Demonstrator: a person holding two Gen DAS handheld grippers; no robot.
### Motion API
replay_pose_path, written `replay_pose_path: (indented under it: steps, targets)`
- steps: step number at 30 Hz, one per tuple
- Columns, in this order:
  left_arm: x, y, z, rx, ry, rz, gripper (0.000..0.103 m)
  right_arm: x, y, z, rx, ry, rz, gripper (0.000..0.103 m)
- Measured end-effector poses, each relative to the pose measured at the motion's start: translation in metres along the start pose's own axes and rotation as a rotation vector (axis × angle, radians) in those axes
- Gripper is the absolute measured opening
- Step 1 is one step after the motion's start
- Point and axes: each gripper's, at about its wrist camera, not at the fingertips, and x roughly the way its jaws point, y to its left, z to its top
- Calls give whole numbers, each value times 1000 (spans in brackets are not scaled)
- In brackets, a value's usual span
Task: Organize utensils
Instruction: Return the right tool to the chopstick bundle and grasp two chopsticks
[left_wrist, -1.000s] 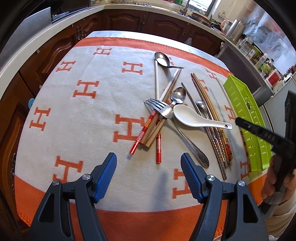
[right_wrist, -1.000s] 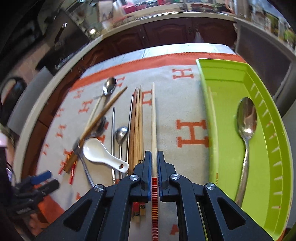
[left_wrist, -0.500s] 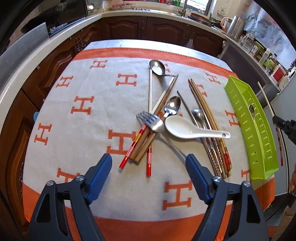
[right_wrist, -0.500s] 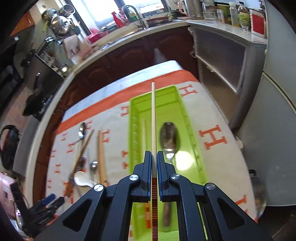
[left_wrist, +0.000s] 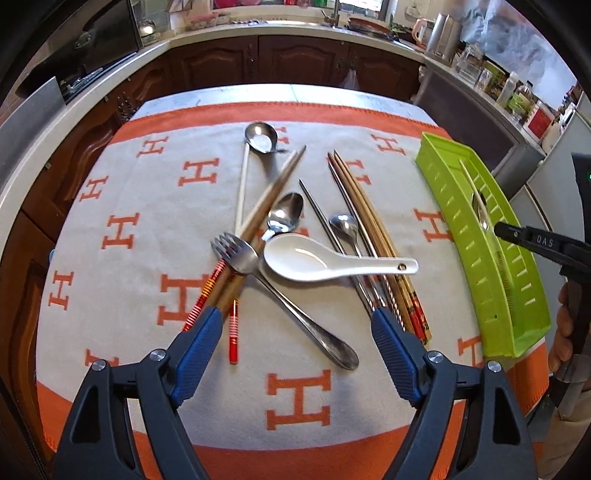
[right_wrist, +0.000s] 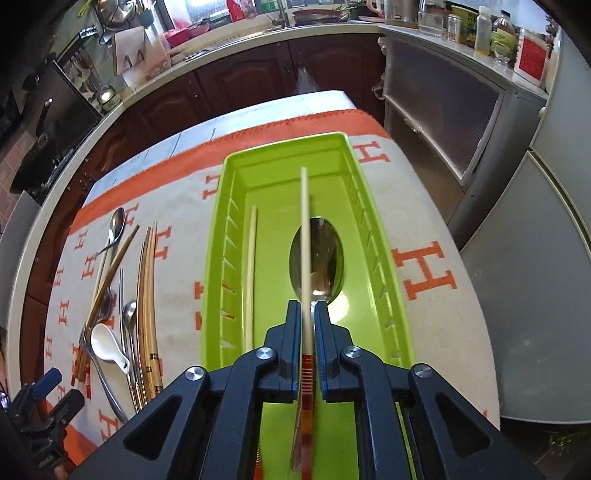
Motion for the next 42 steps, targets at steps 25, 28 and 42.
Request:
replay_pose_path:
  steps: [25,28,42]
  targets:
    - [-2,32,-15,-74,-16,-33,84,-37,106,-30,-169,-5,264,25]
    - [-2,36,-16,-81,-21,-42,84,-18,112,-29,-167,42,283,25]
    - [7,59,-20,-135,-8,-65,84,41,139,-43,-249,130,235,24]
